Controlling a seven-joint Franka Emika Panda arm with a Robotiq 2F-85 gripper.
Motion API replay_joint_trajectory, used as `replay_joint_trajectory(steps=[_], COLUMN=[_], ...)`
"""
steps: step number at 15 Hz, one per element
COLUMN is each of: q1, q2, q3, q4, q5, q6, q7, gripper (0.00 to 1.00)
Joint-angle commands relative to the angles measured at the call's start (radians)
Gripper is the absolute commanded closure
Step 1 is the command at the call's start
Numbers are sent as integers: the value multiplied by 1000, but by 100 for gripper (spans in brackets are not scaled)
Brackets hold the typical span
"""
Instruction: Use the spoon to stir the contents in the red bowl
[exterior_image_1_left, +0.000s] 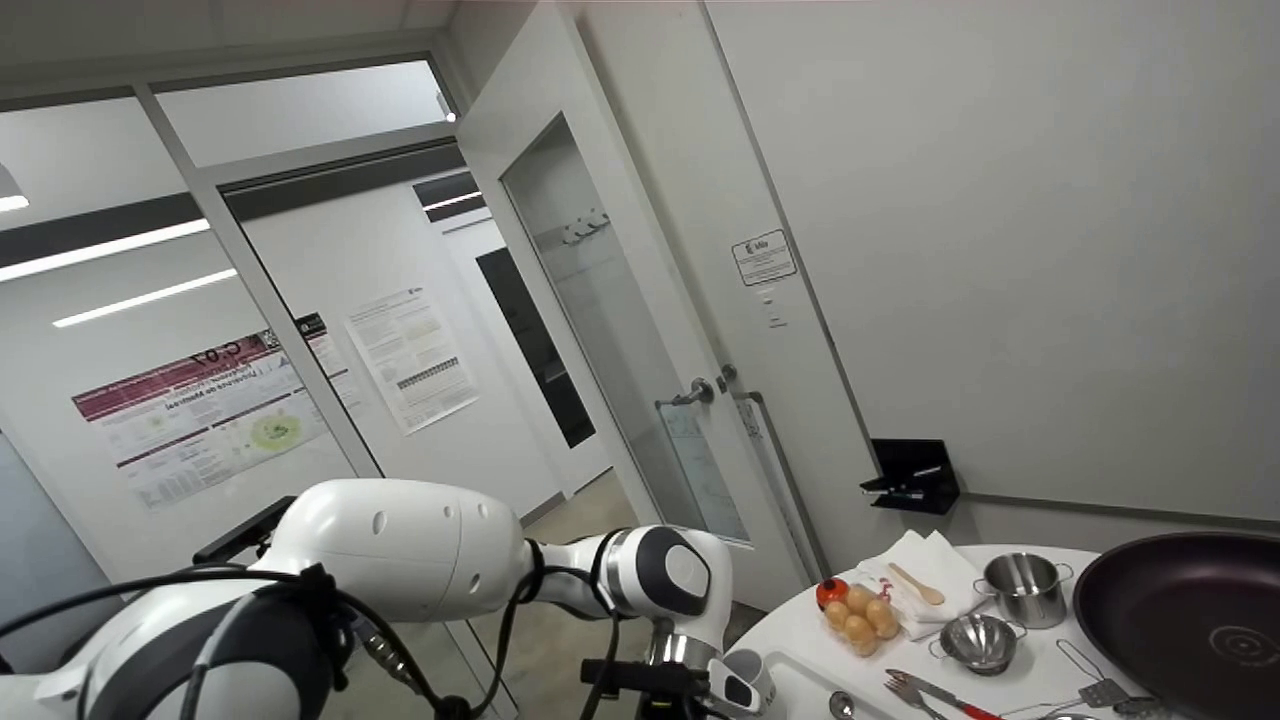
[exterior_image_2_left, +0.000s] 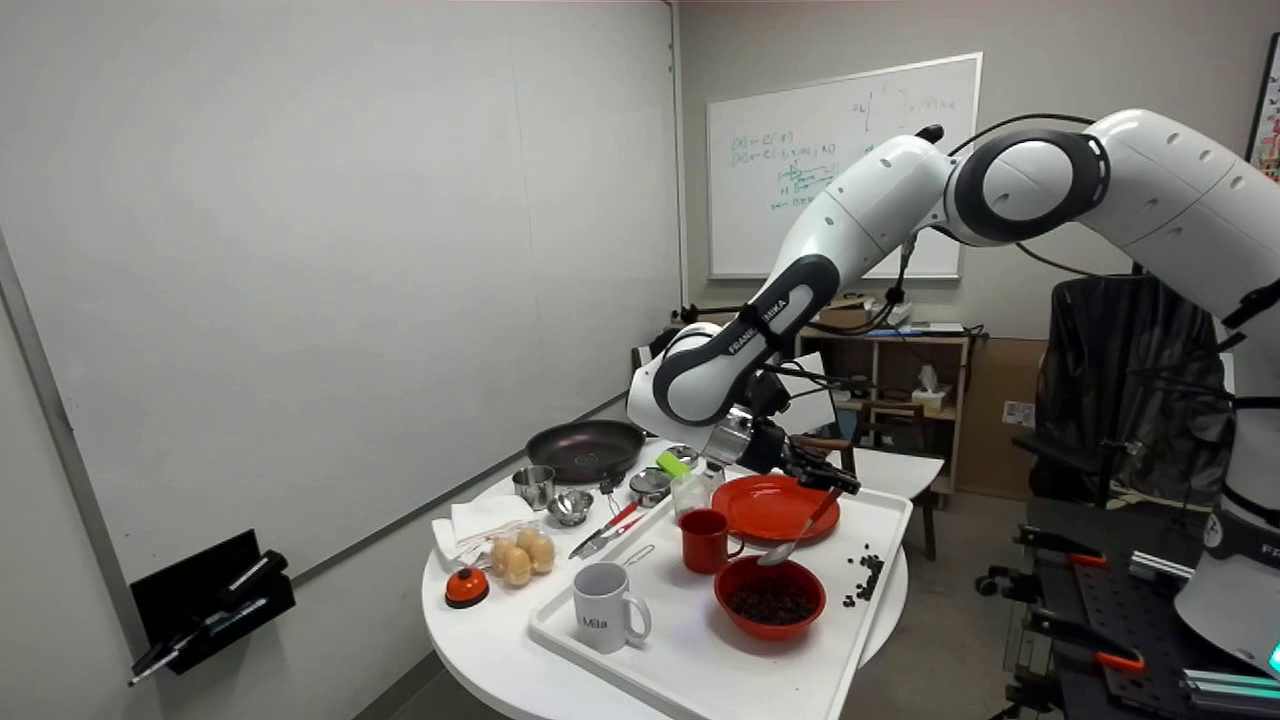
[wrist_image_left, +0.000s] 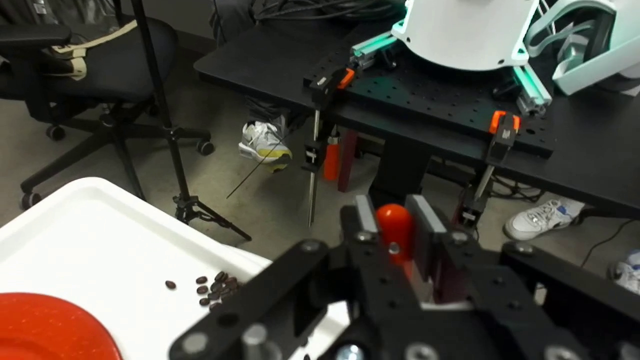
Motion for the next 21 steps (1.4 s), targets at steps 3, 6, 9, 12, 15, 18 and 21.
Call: replay_joint_trajectory(steps=[3,6,9,12,15,18,21], q1=[-51,-75,-85,-91,-96,-111,-138], q2=[-67,-92,-121,-162,-214,-276,-337], q3=[-2,-11,-26,-36,-47,-63,-82], q4=[-91,-146,-204,-277,-376,-501,-636], q5=[167,246,286,316,335,357,381], q6=[241,384,491,594,702,821,944], q7=[73,93,106,119,129,140,129], gripper=[91,91,91,91,91,91,91])
